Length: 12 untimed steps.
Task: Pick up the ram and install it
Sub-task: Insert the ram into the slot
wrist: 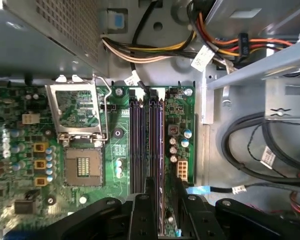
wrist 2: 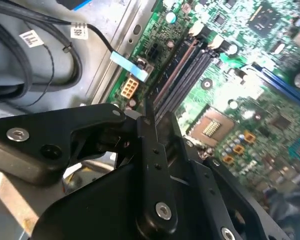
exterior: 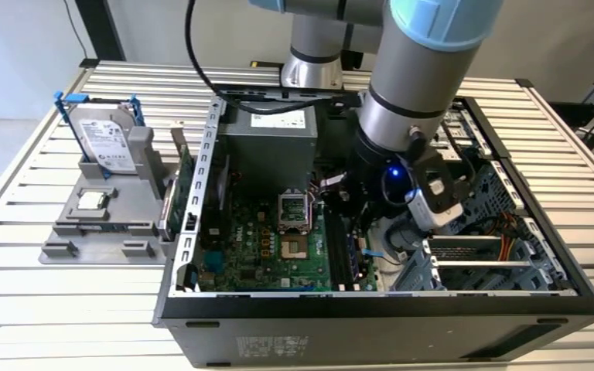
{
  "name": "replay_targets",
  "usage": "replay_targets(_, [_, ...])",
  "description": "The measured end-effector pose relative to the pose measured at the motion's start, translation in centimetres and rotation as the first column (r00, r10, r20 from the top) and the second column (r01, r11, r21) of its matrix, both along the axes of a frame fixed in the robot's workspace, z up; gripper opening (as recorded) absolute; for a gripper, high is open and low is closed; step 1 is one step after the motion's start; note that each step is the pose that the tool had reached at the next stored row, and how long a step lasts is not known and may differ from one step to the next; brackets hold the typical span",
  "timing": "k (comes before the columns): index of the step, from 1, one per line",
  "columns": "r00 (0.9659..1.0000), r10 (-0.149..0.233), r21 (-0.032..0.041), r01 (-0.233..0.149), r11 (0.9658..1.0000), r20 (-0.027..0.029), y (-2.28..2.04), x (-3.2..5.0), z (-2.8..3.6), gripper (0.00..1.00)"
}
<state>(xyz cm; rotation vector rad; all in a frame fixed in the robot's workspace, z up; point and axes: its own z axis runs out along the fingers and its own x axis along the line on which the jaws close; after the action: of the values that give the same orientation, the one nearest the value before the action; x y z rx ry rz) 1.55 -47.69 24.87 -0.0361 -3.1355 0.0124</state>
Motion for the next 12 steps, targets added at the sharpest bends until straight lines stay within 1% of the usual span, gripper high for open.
replay_targets(4, [1.0000, 0.000, 0.0000, 0.000, 1.0000, -0.0001, 0.00, 0.00, 1.80, 1.00])
replay_targets(5, [1.0000, 0.000, -0.0001, 0.000, 1.0000, -0.0002, 0.00, 0.00, 1.98, 1.00])
replay_targets(9, [1.0000, 0.000, 0.0004, 0.000, 1.0000, -0.0001, 0.00, 0.00, 2.05, 1.00])
replay_targets(10, [1.0000, 0.000, 0.0000, 0.000, 1.0000, -0.0002, 0.00, 0.00, 2.07, 0.00])
replay_targets(12, [1.0000, 0.000, 0.0000, 0.000, 1.0000, -0.0002, -0.01, 0.00, 2.07, 0.00])
